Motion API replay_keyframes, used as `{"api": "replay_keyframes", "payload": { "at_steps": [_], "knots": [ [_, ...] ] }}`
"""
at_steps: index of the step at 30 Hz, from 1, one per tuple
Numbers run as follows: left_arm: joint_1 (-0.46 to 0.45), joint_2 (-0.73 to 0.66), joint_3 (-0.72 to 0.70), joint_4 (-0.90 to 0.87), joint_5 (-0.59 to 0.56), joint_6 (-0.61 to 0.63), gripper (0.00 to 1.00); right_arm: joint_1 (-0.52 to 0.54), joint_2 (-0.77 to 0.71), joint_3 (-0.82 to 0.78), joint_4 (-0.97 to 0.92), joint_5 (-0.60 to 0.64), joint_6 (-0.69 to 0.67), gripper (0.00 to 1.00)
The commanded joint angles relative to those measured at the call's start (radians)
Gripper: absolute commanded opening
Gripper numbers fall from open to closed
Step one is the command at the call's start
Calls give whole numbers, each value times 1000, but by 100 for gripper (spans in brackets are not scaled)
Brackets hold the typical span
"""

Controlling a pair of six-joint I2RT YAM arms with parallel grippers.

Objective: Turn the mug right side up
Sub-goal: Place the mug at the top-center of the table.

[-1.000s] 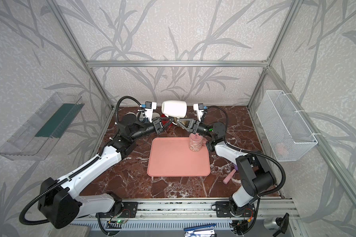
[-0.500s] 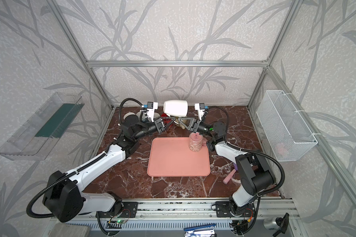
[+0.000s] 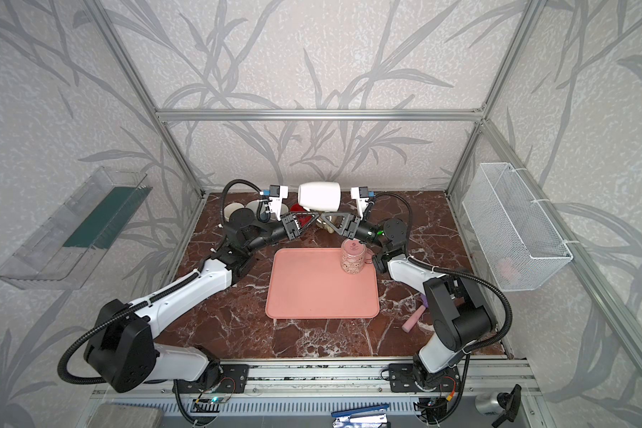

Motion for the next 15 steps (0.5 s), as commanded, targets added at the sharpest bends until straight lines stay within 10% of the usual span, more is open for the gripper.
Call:
{"api": "replay_keyframes", "payload": {
  "at_steps": [1, 10, 15],
  "knots": [
    [-11, 16, -10, 27, 21, -5, 0, 5, -21, 33, 98, 5, -7, 14],
    [-9, 7, -25, 23, 17, -7, 0, -13, -38, 7, 98, 29, -9, 0],
    [5, -56, -28, -110, -17, 64, 19, -29, -58, -28, 91, 35, -11, 0]
  ]
}}
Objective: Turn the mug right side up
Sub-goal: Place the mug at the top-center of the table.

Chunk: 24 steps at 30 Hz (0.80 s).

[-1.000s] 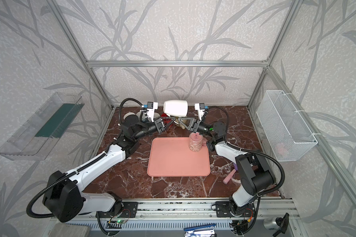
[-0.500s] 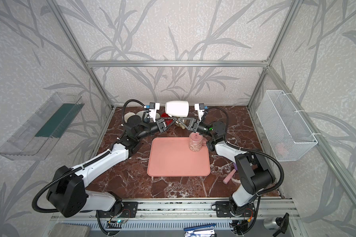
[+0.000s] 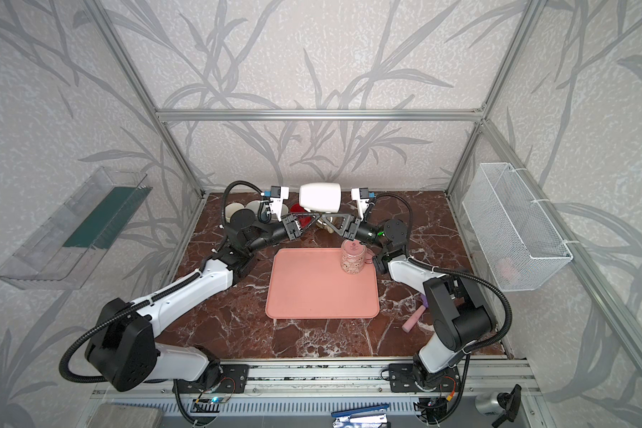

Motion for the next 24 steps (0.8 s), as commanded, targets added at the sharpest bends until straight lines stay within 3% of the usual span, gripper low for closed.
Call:
{"api": "replay_keyframes", "payload": {
  "at_steps": [1, 3, 4, 6, 7, 8, 13, 16, 24],
  "knots": [
    [10, -60, -17, -120, -23, 82, 24, -20, -60, -16, 80, 44, -8, 0],
    [18, -84, -19, -159, -36, 97, 37, -26, -72, -39, 67, 49, -21, 0],
    [20, -92, -20, -170, -38, 103, 47, -28, -78, -50, 56, 52, -30, 0],
    [24, -107, -19, -200, -45, 117, 80, -31, -95, -72, 30, 57, -53, 0],
    [26, -114, -19, -212, -48, 124, 89, -33, -102, -80, 18, 59, -62, 0],
    [29, -122, -21, -224, -53, 128, 93, -35, -111, -88, 9, 62, -69, 0],
    [45, -169, -21, -291, -71, 147, 96, -47, -141, -118, -21, 75, -82, 0],
    [45, -213, -1, -429, -108, 209, 97, -55, -168, -128, -84, 88, -107, 0],
    [53, -428, -37, -744, -271, 370, 99, -60, -330, -99, -556, 177, -350, 0]
  ]
}}
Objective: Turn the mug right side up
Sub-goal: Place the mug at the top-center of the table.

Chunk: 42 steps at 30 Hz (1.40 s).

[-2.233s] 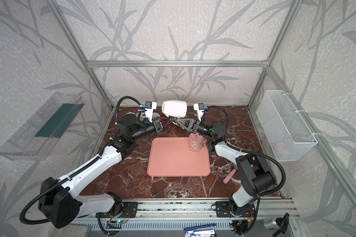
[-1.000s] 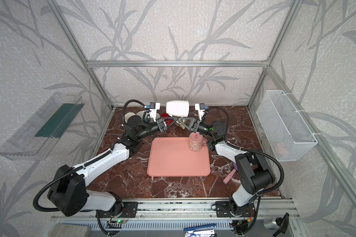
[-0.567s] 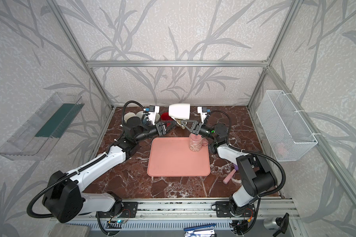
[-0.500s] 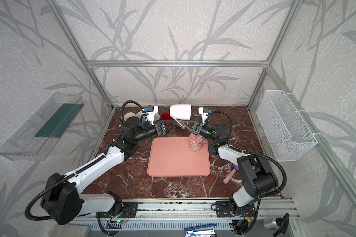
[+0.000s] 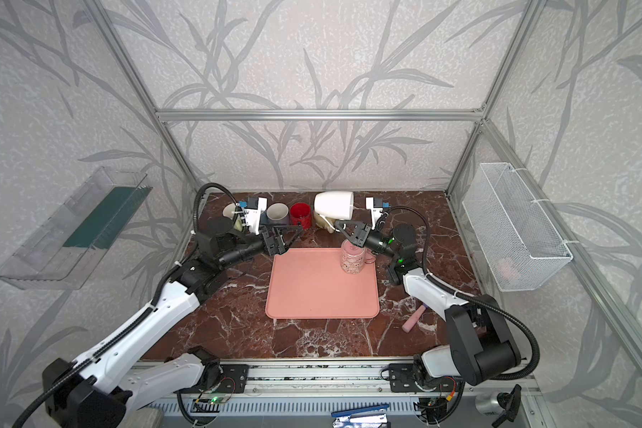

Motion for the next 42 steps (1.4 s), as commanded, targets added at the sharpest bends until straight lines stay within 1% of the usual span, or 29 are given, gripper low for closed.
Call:
{"api": "replay_keyframes", "payload": {
  "at_steps": [1, 6, 9, 16, 23, 29, 34, 42],
  "knots": [
    [7, -90, -19, -197, -105, 113, 99, -5, -87, 42, -196, 62, -157, 0],
    [9, -156, 1, -403, -245, 205, 99, -8, -113, 105, -391, 98, -228, 0],
    [10, -163, 15, -499, -296, 246, 99, -11, -114, 147, -500, 122, -271, 0],
    [10, -201, 27, -648, -427, 318, 99, -26, -107, 262, -754, 198, -378, 0],
    [10, -208, -5, -652, -467, 309, 99, -46, -70, 378, -957, 268, -472, 0],
    [10, -197, -49, -627, -470, 294, 99, -59, -21, 457, -1041, 308, -510, 0],
    [10, -187, -58, -636, -478, 302, 99, -59, 38, 547, -1152, 388, -574, 0],
    [8, -186, -74, -645, -528, 331, 99, -59, 172, 704, -1277, 494, -640, 0]
  ]
}}
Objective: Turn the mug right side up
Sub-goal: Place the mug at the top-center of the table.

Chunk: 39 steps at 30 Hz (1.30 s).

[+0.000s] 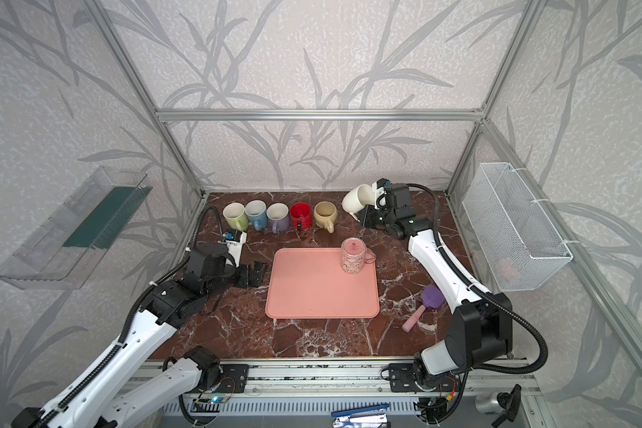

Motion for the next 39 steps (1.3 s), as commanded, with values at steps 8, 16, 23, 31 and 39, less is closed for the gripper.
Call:
{"api": "replay_keyframes", "payload": {
  "at_steps": [8, 16, 23, 31, 39],
  "knots": [
    [0, 13, -23, -23, -76, 47, 99, -4, 143, 212, -91, 115, -119, 0],
    [1, 51, -27, -20, -91, 60, 99, -3, 252, 321, -175, 179, -188, 0],
    [1, 76, -23, -22, -102, 65, 99, -1, 333, 403, -227, 224, -228, 0],
    [1, 84, -22, -22, -104, 67, 99, 19, 405, 473, -286, 285, -281, 0],
    [2, 75, -26, -23, -108, 67, 99, 42, 481, 552, -329, 318, -313, 0]
  ]
}}
